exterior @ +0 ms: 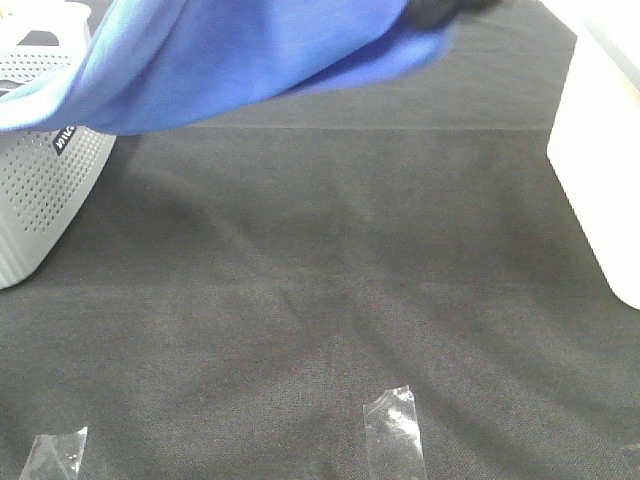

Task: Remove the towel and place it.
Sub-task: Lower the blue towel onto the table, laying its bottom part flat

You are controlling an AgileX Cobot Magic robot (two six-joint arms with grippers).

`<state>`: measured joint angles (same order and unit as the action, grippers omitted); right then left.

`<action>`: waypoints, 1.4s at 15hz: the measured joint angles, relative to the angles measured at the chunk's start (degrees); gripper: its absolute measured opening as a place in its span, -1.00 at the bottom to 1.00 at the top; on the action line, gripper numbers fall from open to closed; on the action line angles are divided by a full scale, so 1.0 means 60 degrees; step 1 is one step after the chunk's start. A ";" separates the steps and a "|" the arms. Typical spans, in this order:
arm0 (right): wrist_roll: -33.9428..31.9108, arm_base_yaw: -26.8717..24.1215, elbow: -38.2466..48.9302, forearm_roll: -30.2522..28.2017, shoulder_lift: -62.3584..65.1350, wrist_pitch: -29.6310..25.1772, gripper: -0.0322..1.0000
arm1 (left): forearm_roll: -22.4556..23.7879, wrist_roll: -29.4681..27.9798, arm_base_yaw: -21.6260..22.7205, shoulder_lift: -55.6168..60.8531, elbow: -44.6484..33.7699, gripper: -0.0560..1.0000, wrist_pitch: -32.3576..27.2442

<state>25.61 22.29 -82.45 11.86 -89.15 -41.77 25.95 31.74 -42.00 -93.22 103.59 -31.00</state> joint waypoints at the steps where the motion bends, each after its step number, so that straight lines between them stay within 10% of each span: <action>1: -0.0611 0.0000 -0.0497 -0.0859 0.0000 -0.0229 -0.94 | 0.0220 -0.0172 0.0029 -0.0115 0.0000 -0.89 0.0497; 10: -0.1786 0.0000 -0.4784 -0.3151 -0.0688 0.1012 -0.94 | 0.0353 -0.1862 0.2244 -0.0735 0.0000 -0.89 0.6704; 21: -0.3027 -0.0038 -0.5558 -0.5548 -0.2559 0.4803 -0.94 | -0.1442 -0.1977 0.3810 -0.2922 0.1098 -0.89 1.0246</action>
<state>7.45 22.06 -115.79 -21.43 -104.51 -12.95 17.30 19.88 -19.14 -110.75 110.18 30.48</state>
